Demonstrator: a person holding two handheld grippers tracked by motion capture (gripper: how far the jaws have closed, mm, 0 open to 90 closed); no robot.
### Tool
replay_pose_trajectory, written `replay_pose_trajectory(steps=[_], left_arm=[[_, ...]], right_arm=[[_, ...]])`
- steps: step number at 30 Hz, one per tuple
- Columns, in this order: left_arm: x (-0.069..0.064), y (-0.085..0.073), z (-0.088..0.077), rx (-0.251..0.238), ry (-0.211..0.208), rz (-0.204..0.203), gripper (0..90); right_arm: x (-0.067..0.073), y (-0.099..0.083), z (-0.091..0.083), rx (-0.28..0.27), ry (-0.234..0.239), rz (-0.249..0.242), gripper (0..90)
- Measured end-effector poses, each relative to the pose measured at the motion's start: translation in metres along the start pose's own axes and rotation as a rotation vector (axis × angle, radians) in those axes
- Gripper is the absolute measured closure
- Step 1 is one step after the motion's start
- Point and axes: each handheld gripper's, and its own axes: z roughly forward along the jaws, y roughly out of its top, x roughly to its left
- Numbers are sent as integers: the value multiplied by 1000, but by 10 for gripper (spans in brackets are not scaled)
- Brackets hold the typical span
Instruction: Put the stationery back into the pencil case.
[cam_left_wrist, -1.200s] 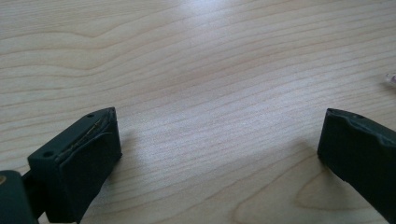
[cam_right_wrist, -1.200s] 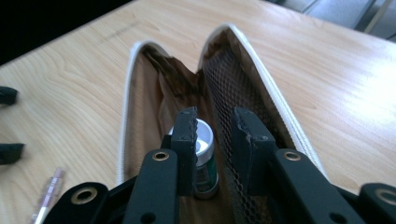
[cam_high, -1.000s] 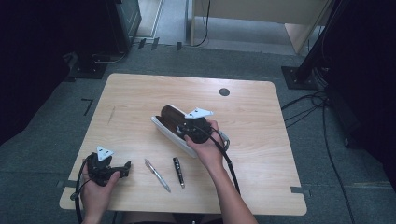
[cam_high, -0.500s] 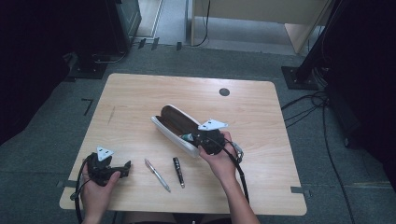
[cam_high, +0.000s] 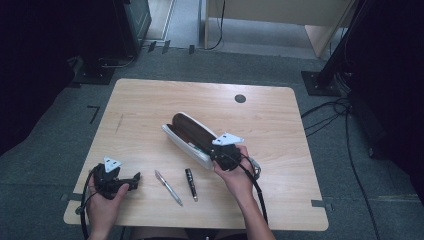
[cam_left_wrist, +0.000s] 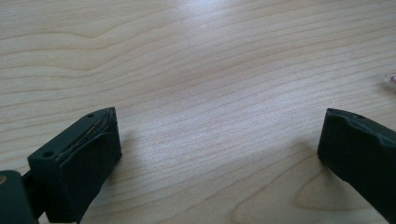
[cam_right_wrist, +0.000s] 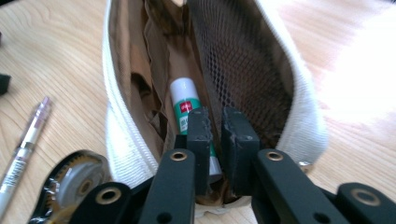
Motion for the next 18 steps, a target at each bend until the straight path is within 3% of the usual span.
replay_pose_trajectory(steps=[11, 18], left_arm=[[0, 0, 0, 0, 0, 1, 0], [0, 0, 0, 1, 0, 1, 0]], right_arm=[[5, -8, -35, -73, -3, 34, 692], [10, -20, -50, -88, -18, 54, 623]])
